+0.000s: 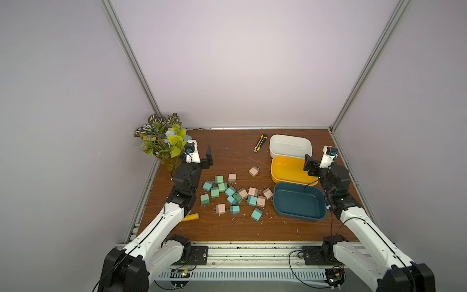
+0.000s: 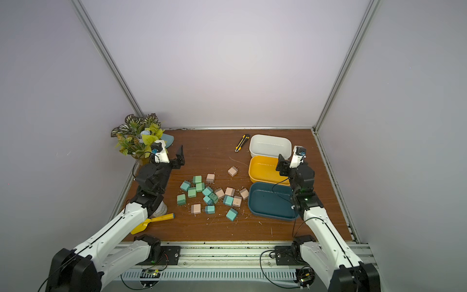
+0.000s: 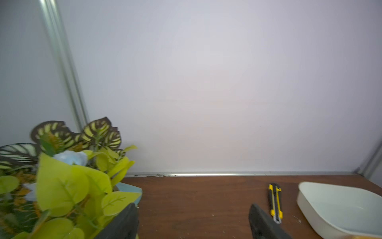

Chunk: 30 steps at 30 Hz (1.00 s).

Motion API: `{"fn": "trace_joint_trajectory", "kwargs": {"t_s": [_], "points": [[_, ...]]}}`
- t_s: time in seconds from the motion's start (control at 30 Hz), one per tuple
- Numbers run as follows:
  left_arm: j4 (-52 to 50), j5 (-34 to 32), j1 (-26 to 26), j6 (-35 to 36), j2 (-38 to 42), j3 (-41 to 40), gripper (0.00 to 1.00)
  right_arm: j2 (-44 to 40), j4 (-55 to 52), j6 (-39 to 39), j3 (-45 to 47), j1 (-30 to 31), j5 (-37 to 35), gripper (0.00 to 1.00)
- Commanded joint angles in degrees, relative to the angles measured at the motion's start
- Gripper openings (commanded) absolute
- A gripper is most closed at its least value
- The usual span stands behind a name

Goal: Place the plugs by color into the storage box
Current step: Pick up the plug from the center of the board.

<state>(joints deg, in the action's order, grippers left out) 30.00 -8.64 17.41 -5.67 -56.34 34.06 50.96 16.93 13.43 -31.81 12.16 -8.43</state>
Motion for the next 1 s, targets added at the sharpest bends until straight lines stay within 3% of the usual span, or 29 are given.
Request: {"fn": "trace_joint_trajectory", "kwargs": {"t_s": [0.0,0.17,0.53,0.73,0.97], "points": [[-20.8,11.4,0.8,-2.7,1.5,4.3,0.82,-2.6,-9.6,5.1,-3.4,5.5,2.7,0.83],[-31.9,19.3,0.9,-1.5,8.1,5.8,0.78,-0.6,-15.0,6.4,-9.4,13.6,0.8,0.8],[-31.5,22.8,0.9,0.7,21.2,-5.1,0.73,16.2,-20.8,8.5,-24.9,28.0,-2.3,0.76],[-30.5,26.3,0.9,2.0,24.9,-8.8,0.77,21.9,-27.7,8.4,-30.0,32.1,-3.5,0.75],[-32.4,24.6,0.9,1.8,22.5,-7.5,0.76,27.0,-31.8,6.9,-31.4,33.9,-5.9,0.75]]}}
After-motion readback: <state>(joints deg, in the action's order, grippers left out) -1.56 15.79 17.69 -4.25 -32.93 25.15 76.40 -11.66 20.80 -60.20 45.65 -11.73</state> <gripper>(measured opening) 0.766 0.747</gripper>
